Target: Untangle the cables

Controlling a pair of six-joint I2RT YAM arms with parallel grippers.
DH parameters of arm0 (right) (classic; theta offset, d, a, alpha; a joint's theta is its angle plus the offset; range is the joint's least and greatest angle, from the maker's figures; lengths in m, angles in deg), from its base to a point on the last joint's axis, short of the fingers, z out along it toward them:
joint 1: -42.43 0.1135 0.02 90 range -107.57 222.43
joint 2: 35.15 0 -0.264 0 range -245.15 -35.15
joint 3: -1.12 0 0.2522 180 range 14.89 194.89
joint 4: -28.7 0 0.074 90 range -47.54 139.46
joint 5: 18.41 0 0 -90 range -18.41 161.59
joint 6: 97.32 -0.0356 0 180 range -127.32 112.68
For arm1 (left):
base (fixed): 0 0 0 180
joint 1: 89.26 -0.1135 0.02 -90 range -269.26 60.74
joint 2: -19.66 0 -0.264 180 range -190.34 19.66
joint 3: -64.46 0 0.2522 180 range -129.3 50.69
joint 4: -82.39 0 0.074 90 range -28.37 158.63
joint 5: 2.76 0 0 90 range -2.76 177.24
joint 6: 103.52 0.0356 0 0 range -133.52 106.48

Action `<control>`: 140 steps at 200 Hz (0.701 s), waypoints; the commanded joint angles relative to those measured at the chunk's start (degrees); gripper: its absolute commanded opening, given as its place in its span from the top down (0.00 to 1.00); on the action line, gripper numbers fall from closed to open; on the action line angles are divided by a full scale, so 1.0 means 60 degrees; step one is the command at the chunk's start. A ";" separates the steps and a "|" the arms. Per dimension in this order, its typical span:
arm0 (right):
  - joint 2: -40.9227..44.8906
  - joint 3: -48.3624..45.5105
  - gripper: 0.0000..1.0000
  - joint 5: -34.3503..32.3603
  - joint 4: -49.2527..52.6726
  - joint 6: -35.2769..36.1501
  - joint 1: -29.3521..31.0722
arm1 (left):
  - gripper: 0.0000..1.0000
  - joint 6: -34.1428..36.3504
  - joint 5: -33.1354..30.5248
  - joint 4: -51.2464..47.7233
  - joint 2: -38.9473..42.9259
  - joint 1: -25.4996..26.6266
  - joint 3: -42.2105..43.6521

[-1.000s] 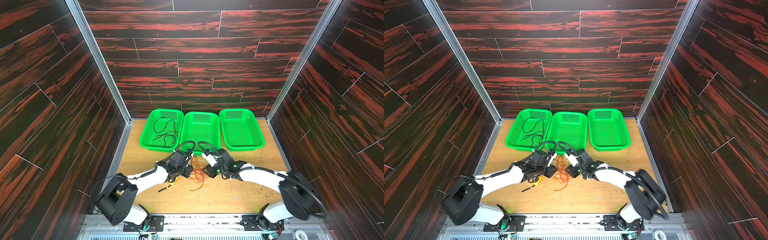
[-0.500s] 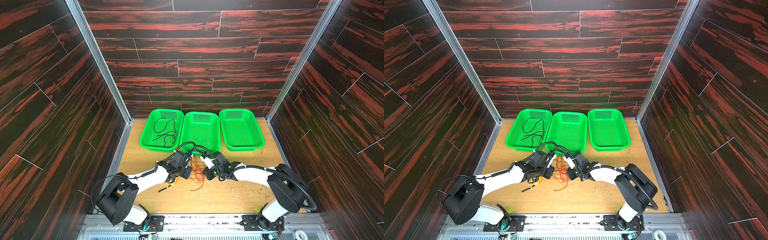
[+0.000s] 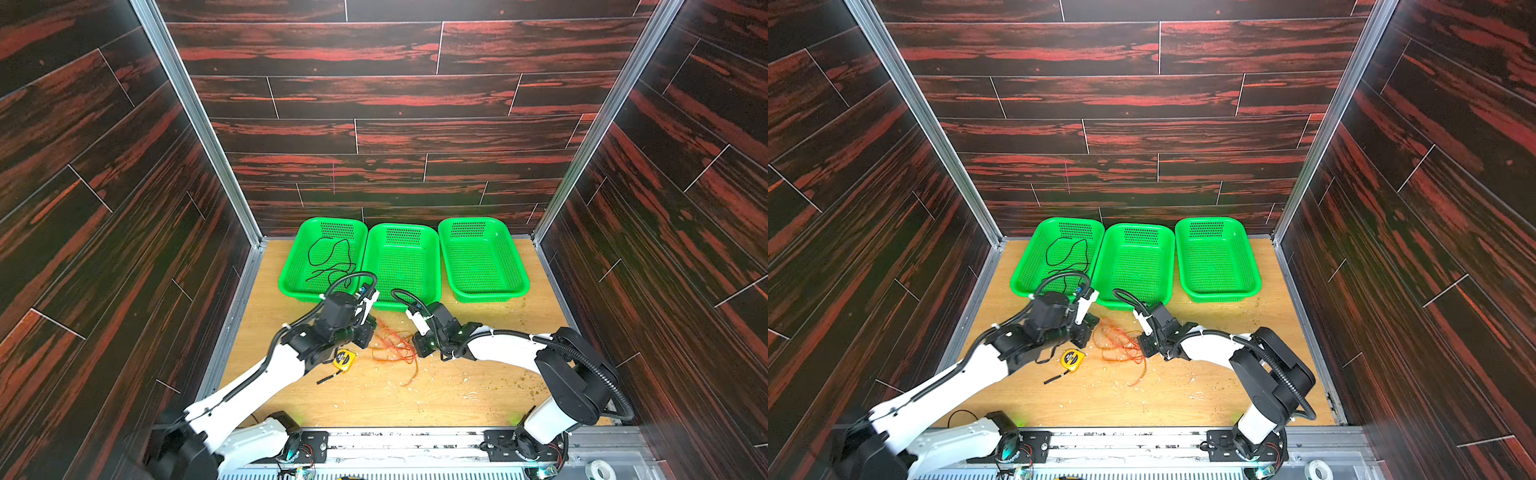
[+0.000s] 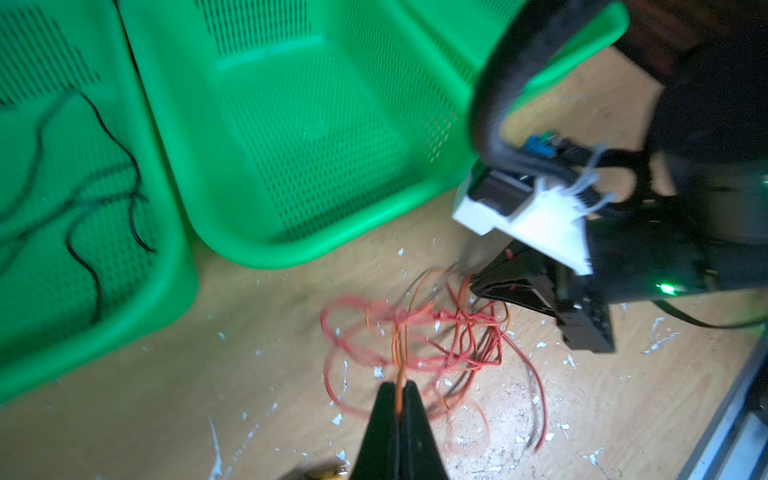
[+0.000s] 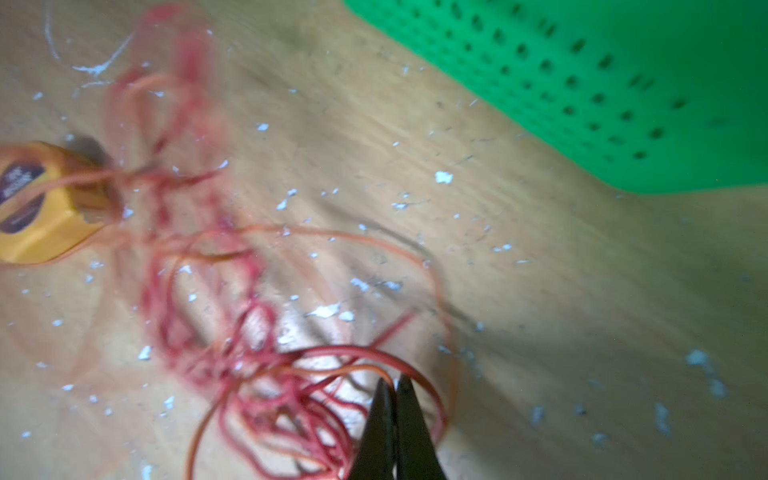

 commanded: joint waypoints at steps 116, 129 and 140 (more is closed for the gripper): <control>0.1867 -0.0846 0.63 0.1610 -0.1599 0.1183 0.0012 | 1.00 0.1568 0.1403 -0.0281 0.0388 0.0037 -0.1066; 0.2073 -0.0847 0.61 0.1849 -0.1691 0.1424 0.0059 | 1.00 0.1598 0.1484 -0.0277 0.0265 0.0041 -0.1228; 0.2270 -0.0878 0.60 0.1908 -0.1769 0.1615 0.0155 | 1.00 0.1480 0.1409 -0.0262 0.0133 0.0041 -0.1370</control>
